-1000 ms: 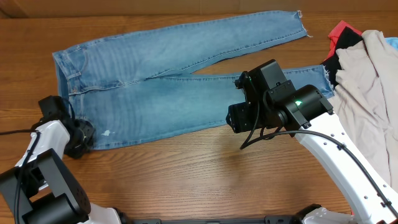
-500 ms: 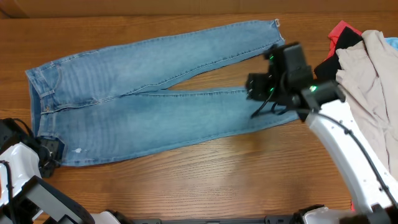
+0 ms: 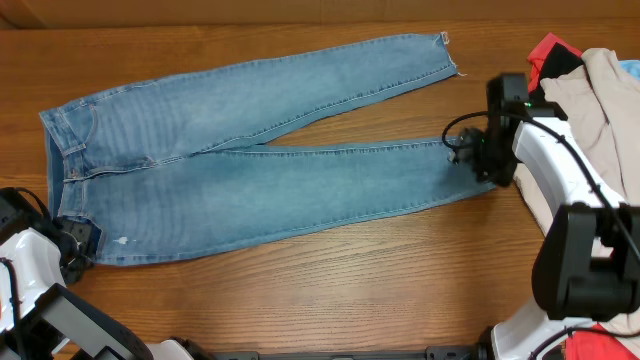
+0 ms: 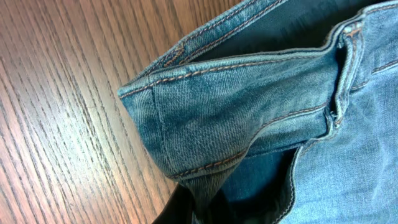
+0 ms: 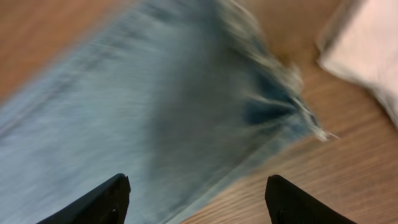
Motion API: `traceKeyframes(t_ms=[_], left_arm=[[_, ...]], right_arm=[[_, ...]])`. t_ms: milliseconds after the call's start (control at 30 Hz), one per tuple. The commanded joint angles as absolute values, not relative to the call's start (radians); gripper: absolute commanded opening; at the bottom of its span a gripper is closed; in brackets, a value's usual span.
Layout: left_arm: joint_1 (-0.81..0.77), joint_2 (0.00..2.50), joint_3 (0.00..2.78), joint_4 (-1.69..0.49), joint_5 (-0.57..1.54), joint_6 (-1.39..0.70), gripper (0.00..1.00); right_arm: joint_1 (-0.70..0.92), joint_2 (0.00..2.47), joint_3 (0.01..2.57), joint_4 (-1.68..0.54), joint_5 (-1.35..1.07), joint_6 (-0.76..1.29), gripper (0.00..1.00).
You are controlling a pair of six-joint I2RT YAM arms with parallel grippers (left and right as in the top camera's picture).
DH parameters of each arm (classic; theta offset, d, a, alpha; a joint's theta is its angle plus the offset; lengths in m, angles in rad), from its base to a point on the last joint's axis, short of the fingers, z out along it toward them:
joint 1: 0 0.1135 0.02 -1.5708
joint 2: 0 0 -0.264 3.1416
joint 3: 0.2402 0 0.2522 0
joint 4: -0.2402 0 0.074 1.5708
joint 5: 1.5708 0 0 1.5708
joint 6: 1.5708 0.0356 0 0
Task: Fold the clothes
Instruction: 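Grasp the frayed jeans leg hem with the right gripper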
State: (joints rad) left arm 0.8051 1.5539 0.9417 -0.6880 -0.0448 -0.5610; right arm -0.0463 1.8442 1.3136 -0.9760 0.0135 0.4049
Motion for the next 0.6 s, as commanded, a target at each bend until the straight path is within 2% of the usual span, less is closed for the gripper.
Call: traceKeyframes(t_ms=[0, 400, 467, 500, 567], left_arm=[[0.81, 1.526, 0.972, -0.688, -0.051, -0.537, 0.04], [0.81, 1.526, 0.972, -0.692, -0.051, -0.538, 0.04], [0.81, 1.526, 0.972, -0.696, -0.051, -0.538, 0.04], [0.81, 1.526, 0.972, -0.698, -0.051, -0.538, 0.04], [0.81, 1.526, 0.972, -0.699, -0.05, -0.538, 0.04]], right_arm=[[-0.096, 1.858, 1.25, -0.959, -0.013, 0.511, 0.74], [-0.141, 1.858, 1.046, -0.646, -0.107, 0.419, 0.72], [-0.141, 1.858, 1.045, -0.621, -0.107, 0.419, 0.63], [-0.141, 1.858, 1.045, -0.61, -0.107, 0.419, 0.55], [-0.142, 1.858, 1.046, -0.598, -0.107, 0.419, 0.32]])
